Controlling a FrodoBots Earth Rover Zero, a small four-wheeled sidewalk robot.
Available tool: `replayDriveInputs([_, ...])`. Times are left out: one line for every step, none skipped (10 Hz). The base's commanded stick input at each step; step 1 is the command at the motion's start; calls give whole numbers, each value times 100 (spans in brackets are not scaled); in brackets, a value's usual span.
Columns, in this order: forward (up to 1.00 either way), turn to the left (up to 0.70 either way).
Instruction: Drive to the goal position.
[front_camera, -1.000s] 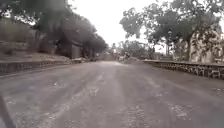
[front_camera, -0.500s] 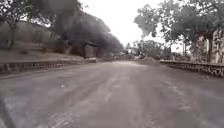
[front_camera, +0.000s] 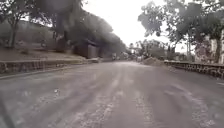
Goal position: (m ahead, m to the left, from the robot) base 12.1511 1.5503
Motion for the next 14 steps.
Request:
replayDriveInputs([70,20])
replayDriveInputs([70,16])
replayDriveInputs([70,13])
replayDriveInputs([70,9])
replayDriveInputs([70,6])
replayDriveInputs([70,2])
replayDriveInputs([70,0])
replayDriveInputs([70,0])
replayDriveInputs([70,0])
replayDriveInputs([70,0])
replayDriveInputs([70,0])
replayDriveInputs([70,0])
replayDriveInputs([70,0])
replayDriveInputs([70,0])
